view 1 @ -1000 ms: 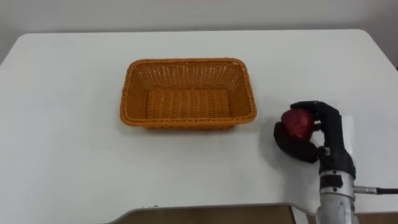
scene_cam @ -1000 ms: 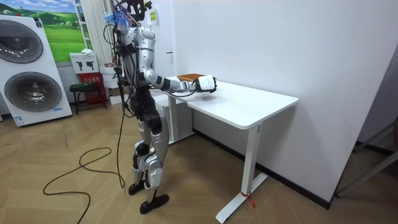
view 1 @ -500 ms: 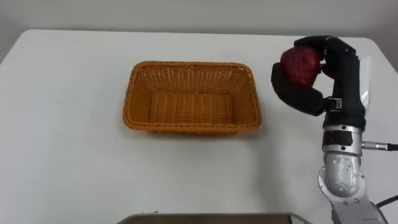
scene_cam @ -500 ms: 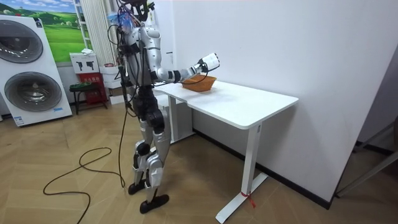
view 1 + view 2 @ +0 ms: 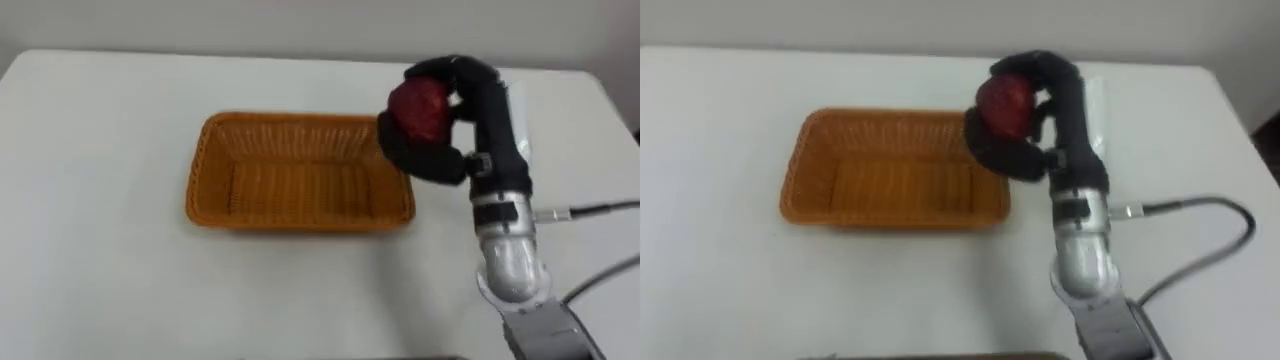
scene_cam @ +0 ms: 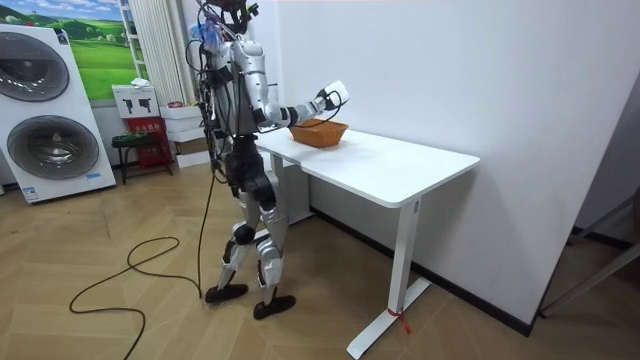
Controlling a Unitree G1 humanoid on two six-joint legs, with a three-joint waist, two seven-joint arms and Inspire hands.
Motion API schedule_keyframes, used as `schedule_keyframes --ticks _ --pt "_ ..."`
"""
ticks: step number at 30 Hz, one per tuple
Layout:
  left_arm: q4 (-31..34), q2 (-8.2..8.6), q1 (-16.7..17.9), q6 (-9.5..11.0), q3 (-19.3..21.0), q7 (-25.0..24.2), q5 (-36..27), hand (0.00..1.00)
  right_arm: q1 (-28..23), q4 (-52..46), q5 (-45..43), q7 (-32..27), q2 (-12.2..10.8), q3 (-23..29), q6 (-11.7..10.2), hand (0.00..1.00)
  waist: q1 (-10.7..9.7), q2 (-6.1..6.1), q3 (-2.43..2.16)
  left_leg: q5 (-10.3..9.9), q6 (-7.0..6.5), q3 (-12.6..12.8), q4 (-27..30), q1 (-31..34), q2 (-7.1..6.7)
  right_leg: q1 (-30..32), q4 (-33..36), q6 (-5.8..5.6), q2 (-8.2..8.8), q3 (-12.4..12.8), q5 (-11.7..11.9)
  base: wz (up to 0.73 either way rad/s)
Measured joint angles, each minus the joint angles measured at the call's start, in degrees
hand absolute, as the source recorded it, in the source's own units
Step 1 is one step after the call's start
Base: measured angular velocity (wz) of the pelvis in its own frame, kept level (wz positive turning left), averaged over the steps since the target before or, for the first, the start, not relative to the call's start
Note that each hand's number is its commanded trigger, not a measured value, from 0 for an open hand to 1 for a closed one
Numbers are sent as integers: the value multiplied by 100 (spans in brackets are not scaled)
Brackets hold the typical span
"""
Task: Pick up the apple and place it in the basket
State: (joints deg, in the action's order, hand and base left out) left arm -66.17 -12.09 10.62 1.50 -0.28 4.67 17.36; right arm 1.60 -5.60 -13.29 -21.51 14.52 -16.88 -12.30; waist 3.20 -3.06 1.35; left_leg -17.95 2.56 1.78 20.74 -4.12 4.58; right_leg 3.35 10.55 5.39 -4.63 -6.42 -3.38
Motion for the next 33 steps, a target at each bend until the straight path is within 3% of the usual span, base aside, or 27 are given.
schedule_keyframes --ticks 1,2,3,5,6,9,16,33 --pt "3 0 -90 -5 -49 -1 12 0 2 28 -2 3 25 32 43 100 18 5 3 5 -18 7 -294 3 21 8 -3 0 4 41 0 51" --pt "76 -5 -165 -5 -148 2 19 0 21 41 -2 72 68 82 208 100 68 2 -4 148 -119 164 -793 67 102 21 3 -28 8 151 -14 30" --pt "104 -26 -163 -40 -288 16 21 0 18 43 -2 181 72 45 325 87 161 -36 -57 300 -168 277 -867 25 57 22 -6 -86 44 166 -28 22" --pt "124 -20 -147 -164 -412 6 27 0 45 31 -37 330 72 -3 328 14 233 -24 -109 338 -209 249 -935 -46 -16 -48 -48 -99 63 123 -25 12" --pt "119 -25 -111 -210 -448 5 33 0 50 31 -33 378 73 -6 327 0 334 0 -123 343 -218 214 -945 -83 -48 -117 -113 -128 58 60 -20 11" --pt "121 -13 -81 -347 -447 -8 30 0 59 38 -37 433 71 -12 367 0 500 6 -123 357 -242 180 -960 -155 -106 -209 -109 -167 109 -24 -37 11" --pt "296 16 19 -518 -447 -85 32 0 60 49 -34 864 71 -113 439 0 513 35 -108 371 -261 68 -990 -117 -187 -224 -82 -234 183 -106 -88 10" --pt "431 21 -45 -513 -556 -249 22 0 58 89 -4 1184 67 -220 482 0 487 38 -115 404 -247 57 -1001 -88 -182 -201 -80 -230 182 -156 -94 1"
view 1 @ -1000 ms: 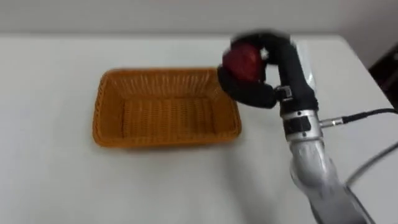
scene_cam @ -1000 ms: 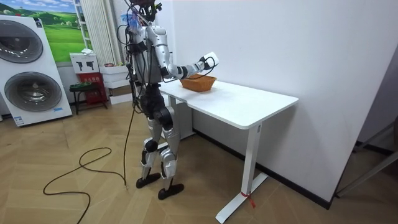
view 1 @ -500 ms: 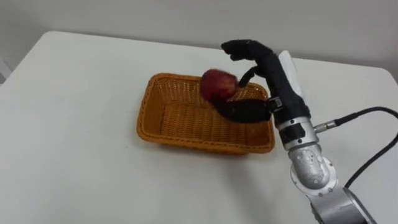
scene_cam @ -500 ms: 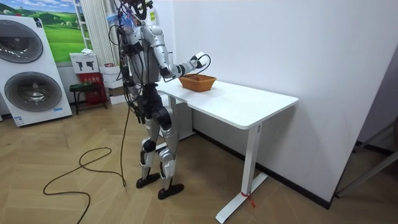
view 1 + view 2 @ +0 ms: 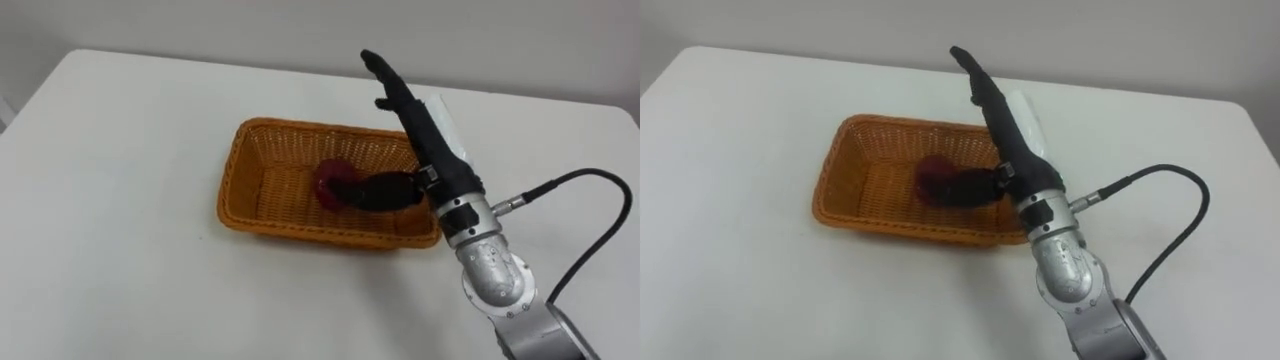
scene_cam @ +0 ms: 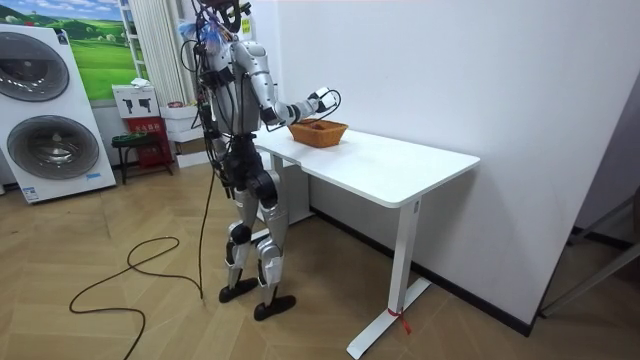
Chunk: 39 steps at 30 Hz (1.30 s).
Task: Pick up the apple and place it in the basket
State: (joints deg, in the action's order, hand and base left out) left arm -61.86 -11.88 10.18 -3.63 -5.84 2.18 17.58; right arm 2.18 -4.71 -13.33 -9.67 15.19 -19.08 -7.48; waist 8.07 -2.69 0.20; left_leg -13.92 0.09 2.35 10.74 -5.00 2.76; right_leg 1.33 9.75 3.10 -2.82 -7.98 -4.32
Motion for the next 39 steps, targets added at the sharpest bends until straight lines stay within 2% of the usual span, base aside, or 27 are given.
schedule_keyframes --ticks 7,10,14,16,18,22,25,27,30,33,35,37,39 --pt "-3 -2 3 17 14 10 0 0 0 -62 -76 -168 -7 77 -7 0 -71 -11 -1 -7 -5 -8 0 -3 -7 -1 4 1 2 19 -5 0" --pt "-2 13 18 75 159 9 6 0 -1 -69 -5 -318 -61 420 -69 0 -163 -36 -2 -7 -5 -8 6 3 -14 -5 -4 -7 15 2 -14 1" --pt "-4 18 190 183 426 10 5 0 0 -72 378 -955 -36 1417 -180 0 -257 -69 -14 -3 -13 -20 2 -25 -34 -37 -7 -30 25 17 -28 1" --pt "-12 19 329 222 559 15 -1 0 -2 -68 390 -1356 -28 1848 -298 0 -383 -56 -6 -3 -15 -26 16 -66 -40 -74 -3 -44 36 -3 -41 4" --pt "-10 61 486 241 772 112 -9 0 -12 -34 463 -1877 -15 2504 -473 0 -578 -65 -3 -7 -22 -24 17 -69 -46 -82 -15 -61 47 -22 -53 0" --pt "-11 45 629 252 1041 207 -23 0 -57 202 837 -2767 85 3416 -528 0 -828 -56 1 -14 -33 -19 -24 -73 -48 -80 -11 -66 48 -18 -96 0" --pt "-5 47 685 281 1259 345 -81 0 -321 466 1174 -3505 91 4138 -548 0 -990 -56 -7 -15 -34 -11 -37 -76 -46 -61 1 -68 44 -11 -133 0" --pt "1 48 733 283 1302 380 -106 0 -539 763 1384 -4065 92 4609 -530 0 -1111 -46 -14 -14 -34 -6 -94 -79 -46 -42 9 -73 42 -9 -148 0" --pt "87 49 742 270 1433 395 -114 0 -758 1133 1707 -4655 98 5030 -535 0 -1236 -55 -23 -13 -35 14 -70 -82 -42 -24 19 -65 37 12 -156 -5" --pt "286 49 742 264 1449 448 -113 0 -965 1774 2096 -4993 101 5245 -508 0 -1317 -94 -37 -13 -35 73 -81 -81 -42 27 56 -70 28 128 -172 -10" --pt "366 45 743 219 1515 472 -126 0 -1160 2160 2438 -5021 101 5248 -475 0 -1327 -130 -56 -13 -35 96 -94 -73 -47 81 118 -72 29 158 -198 -11" --pt "409 38 739 182 1587 478 -125 0 -1286 2734 2812 -4997 87 5249 -423 0 -1392 -114 -59 -13 -35 132 -89 -79 -43 79 112 -71 21 197 -198 -6" --pt "432 64 739 144 1617 467 -112 0 -1326 3832 3048 -4770 54 5226 -329 0 -1379 -119 -61 -13 -35 208 -99 -151 -41 40 120 -72 5 293 -198 -15"
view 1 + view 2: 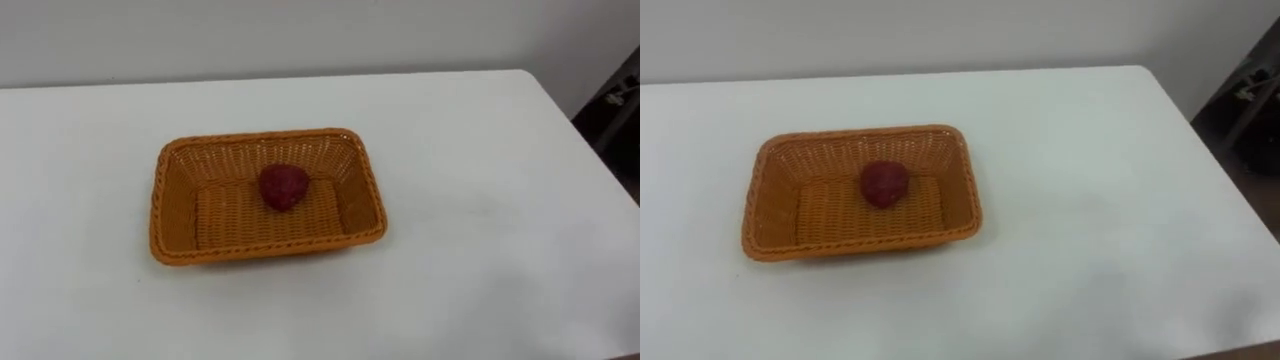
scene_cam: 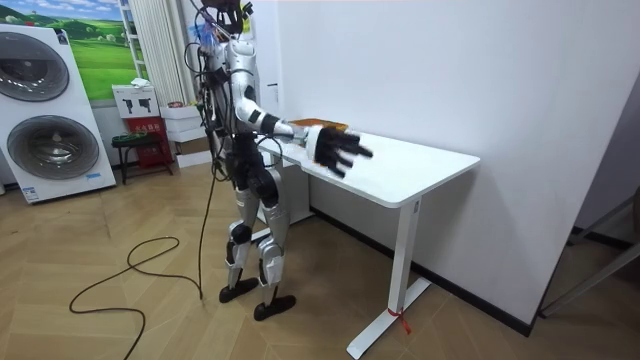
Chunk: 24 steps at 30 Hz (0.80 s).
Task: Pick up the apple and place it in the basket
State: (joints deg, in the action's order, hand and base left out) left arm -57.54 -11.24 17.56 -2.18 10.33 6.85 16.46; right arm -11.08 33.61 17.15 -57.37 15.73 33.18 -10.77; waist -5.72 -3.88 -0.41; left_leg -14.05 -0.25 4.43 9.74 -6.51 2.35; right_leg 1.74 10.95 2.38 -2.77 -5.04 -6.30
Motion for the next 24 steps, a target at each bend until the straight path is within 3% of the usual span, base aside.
schedule_keyframes --ticks 4,6,9,13,15,18,24 --pt "5 13 -6 -5 29 -1 -9 0 -195 1484 532 553 -170 -351 171 0 4 30 7 -1 0 12 -19 -38 3 -38 -2 -3 -14 52 -12 -3" --pt "-32 55 6 -9 29 -1 -3 0 -211 2334 595 1001 -339 -589 387 0 46 48 33 -10 -7 41 -32 -74 6 -17 69 3 -23 85 -36 -7" --pt "-63 56 3 -36 29 0 -2 0 -247 2989 636 1478 -508 -1014 600 0 117 126 27 -44 -11 28 -51 -87 14 -14 108 2 -25 70 -58 -2" --pt "-63 99 30 -41 30 -14 2 0 -260 3335 578 2184 -555 -1476 719 0 188 235 19 -45 -13 19 -47 -115 4 -30 137 0 -17 35 -62 0" --pt "-63 113 -48 -41 -44 -110 -11 0 -310 3333 438 2732 -563 -2082 783 0 297 251 30 -45 -13 33 -40 -116 5 -6 174 5 -21 84 -71 -5" --pt "-71 115 -21 -38 -251 -190 -2 0 -252 3368 25 3457 -578 -2534 846 0 331 265 32 -45 -13 33 -28 -119 4 -23 168 5 -17 78 -71 0" --pt "-229 119 -51 -64 -494 -369 48 0 -183 3377 -415 4444 -621 -2977 971 0 411 324 57 -45 -13 -3 -29 -103 1 -28 160 5 0 22 -80 3"
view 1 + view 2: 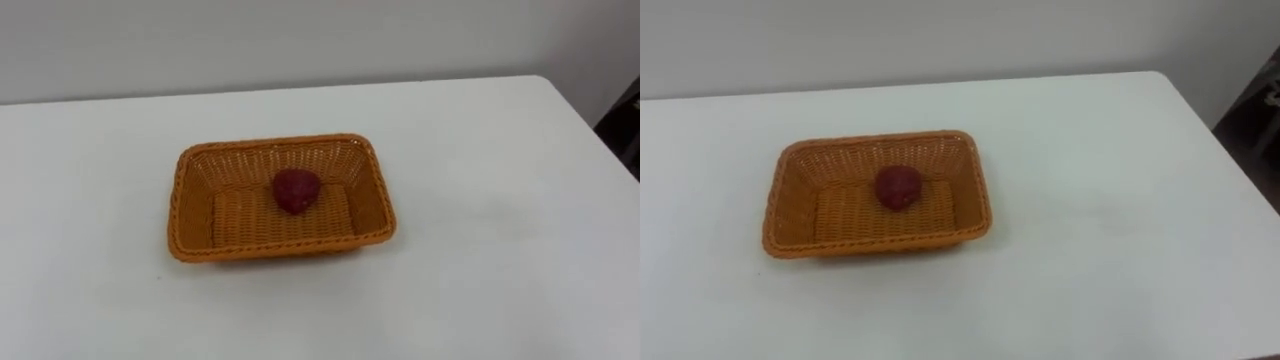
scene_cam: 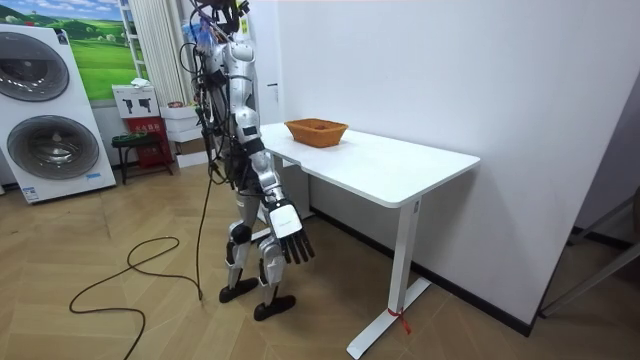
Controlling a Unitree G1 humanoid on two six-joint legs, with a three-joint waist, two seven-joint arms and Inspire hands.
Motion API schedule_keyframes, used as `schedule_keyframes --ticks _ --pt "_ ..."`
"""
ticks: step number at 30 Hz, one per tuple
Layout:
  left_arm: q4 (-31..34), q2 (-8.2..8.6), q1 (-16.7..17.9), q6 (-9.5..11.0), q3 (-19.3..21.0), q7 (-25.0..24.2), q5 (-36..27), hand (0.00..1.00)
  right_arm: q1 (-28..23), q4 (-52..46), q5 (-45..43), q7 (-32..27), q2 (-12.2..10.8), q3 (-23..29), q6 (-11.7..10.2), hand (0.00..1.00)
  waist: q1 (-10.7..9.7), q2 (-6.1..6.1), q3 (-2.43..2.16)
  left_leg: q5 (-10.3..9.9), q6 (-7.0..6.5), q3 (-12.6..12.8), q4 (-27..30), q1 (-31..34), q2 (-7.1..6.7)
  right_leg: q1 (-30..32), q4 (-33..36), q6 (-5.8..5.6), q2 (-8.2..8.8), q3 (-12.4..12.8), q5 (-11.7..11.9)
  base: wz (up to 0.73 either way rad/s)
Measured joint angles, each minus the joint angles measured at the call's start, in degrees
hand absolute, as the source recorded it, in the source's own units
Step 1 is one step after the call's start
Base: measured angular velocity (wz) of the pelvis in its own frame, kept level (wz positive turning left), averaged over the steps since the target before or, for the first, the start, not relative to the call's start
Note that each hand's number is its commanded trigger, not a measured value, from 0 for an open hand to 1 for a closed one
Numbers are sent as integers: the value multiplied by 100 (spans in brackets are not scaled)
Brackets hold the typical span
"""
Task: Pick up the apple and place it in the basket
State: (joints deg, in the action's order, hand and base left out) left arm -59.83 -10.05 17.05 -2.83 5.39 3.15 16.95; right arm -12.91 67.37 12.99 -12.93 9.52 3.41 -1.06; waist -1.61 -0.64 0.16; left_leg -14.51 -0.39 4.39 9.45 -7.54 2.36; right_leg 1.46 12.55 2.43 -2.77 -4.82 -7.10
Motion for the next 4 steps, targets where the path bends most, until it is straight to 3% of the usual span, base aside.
schedule_keyframes --ticks 4 --pt "-2 28 14 -92 0 -75 2 0 60 48 -385 337 -26 -7 59 0 32 14 9 1 -1 -7 34 4 -3 3 9 0 14 -25 -10 1"
